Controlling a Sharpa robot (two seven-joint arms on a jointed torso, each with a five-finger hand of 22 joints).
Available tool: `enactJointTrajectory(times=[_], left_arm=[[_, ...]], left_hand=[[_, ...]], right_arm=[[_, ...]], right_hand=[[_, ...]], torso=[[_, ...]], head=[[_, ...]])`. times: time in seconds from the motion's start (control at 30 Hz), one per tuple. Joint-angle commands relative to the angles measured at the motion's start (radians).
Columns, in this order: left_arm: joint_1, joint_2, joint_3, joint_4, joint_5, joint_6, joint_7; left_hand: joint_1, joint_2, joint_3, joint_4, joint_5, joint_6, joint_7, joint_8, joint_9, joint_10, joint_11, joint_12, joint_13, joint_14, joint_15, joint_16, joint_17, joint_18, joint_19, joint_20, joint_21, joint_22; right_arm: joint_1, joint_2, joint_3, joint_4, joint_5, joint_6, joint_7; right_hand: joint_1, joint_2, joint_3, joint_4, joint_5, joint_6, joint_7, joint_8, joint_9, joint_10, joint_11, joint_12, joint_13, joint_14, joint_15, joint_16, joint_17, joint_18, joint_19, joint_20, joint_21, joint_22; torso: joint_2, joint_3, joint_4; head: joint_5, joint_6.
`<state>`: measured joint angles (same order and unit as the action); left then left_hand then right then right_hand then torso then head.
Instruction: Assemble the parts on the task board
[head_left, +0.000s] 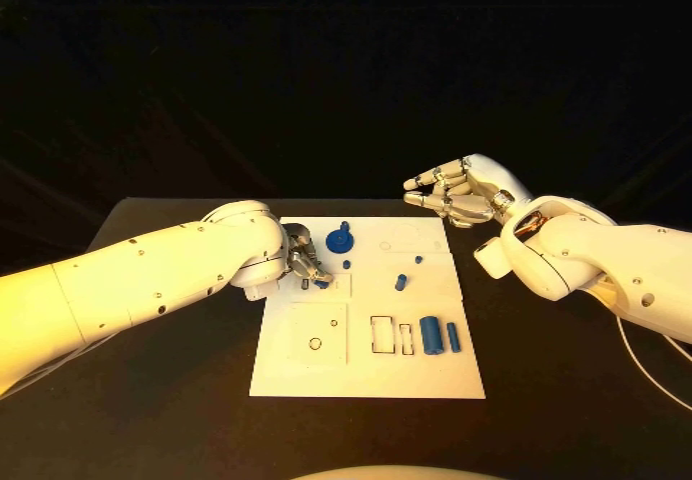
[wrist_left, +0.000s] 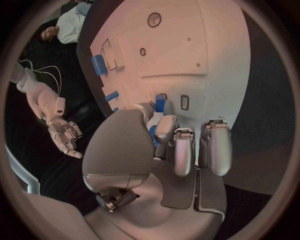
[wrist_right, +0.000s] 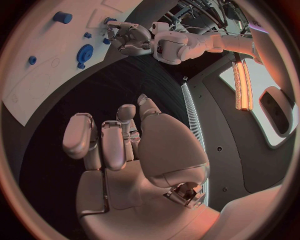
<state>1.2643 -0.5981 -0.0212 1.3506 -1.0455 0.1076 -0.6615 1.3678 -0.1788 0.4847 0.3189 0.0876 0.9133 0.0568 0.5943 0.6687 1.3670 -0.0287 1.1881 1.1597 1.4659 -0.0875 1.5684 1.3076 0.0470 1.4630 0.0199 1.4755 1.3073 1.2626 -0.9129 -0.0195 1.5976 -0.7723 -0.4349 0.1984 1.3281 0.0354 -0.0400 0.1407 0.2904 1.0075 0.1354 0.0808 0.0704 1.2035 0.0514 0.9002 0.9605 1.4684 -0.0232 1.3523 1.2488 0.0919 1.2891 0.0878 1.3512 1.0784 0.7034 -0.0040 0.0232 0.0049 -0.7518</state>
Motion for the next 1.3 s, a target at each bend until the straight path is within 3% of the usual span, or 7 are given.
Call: enactJointTrajectory(times=[0.03, 0.33, 0.6, 0.93, 1.3], left_arm=[[-0.005, -0.005, 0.0, 0.008, -0.007, -0.05, 0.017], [-0.014, -0.008, 0.0, 0.008, -0.009, -0.049, 0.008], [-0.022, -0.006, 0.0, 0.002, -0.009, -0.03, -0.007], [-0.024, -0.005, 0.0, 0.004, -0.009, 0.026, -0.021], [-0.024, -0.002, 0.0, 0.001, -0.009, 0.034, -0.024]], left_hand=[[-0.014, -0.003, 0.197, -0.188, -0.005, 0.011, -0.011, 0.004, 0.004, 0.005, 0.0, 0.005, 0.001, 0.105, 0.002, 0.002, 0.263, -0.015, 0.049, 0.004, 0.005, 0.146], [-0.022, -0.005, 0.205, -0.192, -0.006, 0.012, -0.011, 0.005, 0.007, 0.007, 0.0, 0.007, 0.003, 0.105, 0.002, 0.002, 0.263, -0.015, 0.05, 0.004, 0.006, 0.148], [-0.032, -0.006, 0.213, -0.195, -0.004, 0.015, -0.013, 0.007, 0.01, 0.007, -0.001, 0.004, -0.001, 0.105, 0.001, 0.002, 0.263, -0.015, 0.05, 0.004, 0.006, 0.149], [-0.047, -0.011, 0.219, -0.2, -0.001, 0.02, -0.016, 0.011, 0.016, 0.011, -0.003, 0.007, 0.002, 0.105, 0.0, 0.002, 0.263, -0.015, 0.049, 0.003, 0.005, 0.147], [-0.108, -0.016, 0.204, -0.204, 0.001, 0.053, -0.034, 0.025, 0.029, 0.033, -0.016, 0.033, 0.026, 0.105, -0.009, 0.002, 0.263, -0.017, 0.053, -0.005, 0.01, 0.156]], right_arm=[[-0.001, -0.001, 0.0, 0.002, -0.003, 0.006, 0.006], [-0.001, -0.001, 0.0, 0.003, -0.002, 0.006, 0.006], [-0.001, -0.001, 0.0, 0.003, -0.002, 0.009, 0.005], [-0.001, -0.002, 0.0, 0.003, -0.002, 0.012, 0.004], [-0.001, -0.003, -0.001, 0.002, -0.001, 0.011, 0.003]], right_hand=[[-0.003, 0.008, -0.006, 0.004, 0.005, 0.0, 0.005, 0.004, 0.0, -0.004, 0.002, -0.005, -0.001, 0.036, 0.001, -0.005, -0.001, 0.011, -0.007, -0.001, -0.007, -0.001], [-0.004, 0.008, -0.006, 0.005, 0.004, 0.0, 0.005, 0.004, 0.0, -0.005, 0.002, -0.005, -0.001, 0.036, 0.001, -0.005, -0.001, 0.011, -0.007, -0.001, -0.007, -0.002], [-0.005, 0.008, -0.007, 0.007, 0.003, 0.0, 0.005, 0.004, 0.0, -0.005, 0.002, -0.005, -0.002, 0.036, 0.001, -0.006, -0.002, 0.011, -0.007, -0.001, -0.008, -0.003], [-0.005, 0.008, -0.007, 0.007, 0.003, 0.0, 0.005, 0.004, 0.0, -0.005, 0.002, -0.005, -0.002, 0.036, 0.001, -0.006, -0.002, 0.011, -0.007, -0.001, -0.008, -0.003], [-0.006, 0.008, -0.009, 0.008, 0.003, 0.0, 0.005, 0.004, 0.0, -0.005, 0.002, -0.005, -0.002, 0.036, 0.002, -0.007, -0.003, 0.011, -0.007, -0.001, -0.008, -0.003]], torso=[[0.0, -0.0005, 0.0007], [0.002, -0.0008, -0.0028], [0.002, -0.0007, -0.0018], [0.001, -0.0008, -0.0026], [0.001, -0.0005, -0.0013]], head=[[0.004, 0.0], [0.009, -0.001], [0.01, -0.003], [0.01, -0.006], [0.008, -0.01]])
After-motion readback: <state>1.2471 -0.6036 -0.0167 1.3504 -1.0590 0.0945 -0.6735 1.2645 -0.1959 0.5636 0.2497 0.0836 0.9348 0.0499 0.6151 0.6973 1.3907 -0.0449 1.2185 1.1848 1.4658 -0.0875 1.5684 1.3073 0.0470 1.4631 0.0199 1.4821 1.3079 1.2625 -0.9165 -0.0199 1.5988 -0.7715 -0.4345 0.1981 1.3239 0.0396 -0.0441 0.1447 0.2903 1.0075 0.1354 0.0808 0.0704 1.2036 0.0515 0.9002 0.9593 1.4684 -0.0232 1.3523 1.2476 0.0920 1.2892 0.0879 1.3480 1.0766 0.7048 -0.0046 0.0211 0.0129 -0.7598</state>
